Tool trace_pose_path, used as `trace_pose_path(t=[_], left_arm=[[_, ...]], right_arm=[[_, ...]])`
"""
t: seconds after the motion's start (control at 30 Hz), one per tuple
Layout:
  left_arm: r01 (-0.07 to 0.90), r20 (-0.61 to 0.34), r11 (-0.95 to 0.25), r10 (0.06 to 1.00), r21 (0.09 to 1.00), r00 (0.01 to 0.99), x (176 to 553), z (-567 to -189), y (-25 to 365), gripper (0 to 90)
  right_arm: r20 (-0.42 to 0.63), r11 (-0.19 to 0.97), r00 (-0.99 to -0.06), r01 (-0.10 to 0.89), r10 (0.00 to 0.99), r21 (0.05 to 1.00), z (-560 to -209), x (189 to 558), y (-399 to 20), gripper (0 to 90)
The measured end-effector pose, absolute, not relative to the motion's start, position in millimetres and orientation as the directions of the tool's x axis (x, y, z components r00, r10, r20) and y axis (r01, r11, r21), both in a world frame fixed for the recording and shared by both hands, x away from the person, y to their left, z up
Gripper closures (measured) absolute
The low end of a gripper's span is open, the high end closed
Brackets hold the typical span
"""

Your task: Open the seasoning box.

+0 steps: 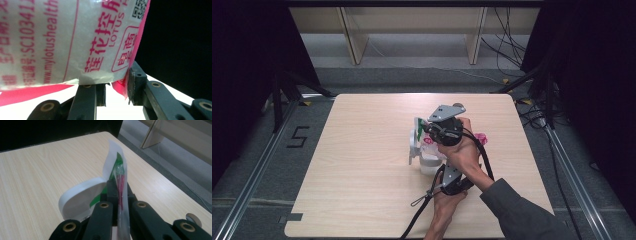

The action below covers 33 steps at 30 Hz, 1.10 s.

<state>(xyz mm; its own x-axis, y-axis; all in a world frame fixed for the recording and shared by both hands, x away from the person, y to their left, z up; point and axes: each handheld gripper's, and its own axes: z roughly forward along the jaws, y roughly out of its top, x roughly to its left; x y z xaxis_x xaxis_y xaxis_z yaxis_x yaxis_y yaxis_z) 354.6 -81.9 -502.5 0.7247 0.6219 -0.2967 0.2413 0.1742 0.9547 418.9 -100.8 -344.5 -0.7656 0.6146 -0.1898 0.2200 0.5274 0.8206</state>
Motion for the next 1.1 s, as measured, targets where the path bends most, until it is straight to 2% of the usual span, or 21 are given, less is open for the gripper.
trace_pose_path(t=[0.2, 0.33, 1.1], left_arm=[[0.238, -0.288, 0.164, 0.621, 0.957, 0.729, 354.4, -501.7, -82.0, 71.4], [0.24, -0.289, 0.164, 0.62, 0.957, 0.729, 354.1, -501.6, -82.0, 71.4], [0.234, -0.291, 0.174, 0.615, 0.957, 0.733, 353.8, -501.3, -82.9, 71.4]], right_arm=[[-0.192, 0.53, -0.77, 0.214, 0.609, 0.821, -344.4, 419.4, -101.4, 89.6], [-0.161, 0.518, -0.767, 0.248, 0.622, 0.819, -345.3, 418.1, -100.5, 89.6], [-0.183, 0.527, -0.771, 0.223, 0.61, 0.82, -344.2, 419.5, -102.1, 89.6]])
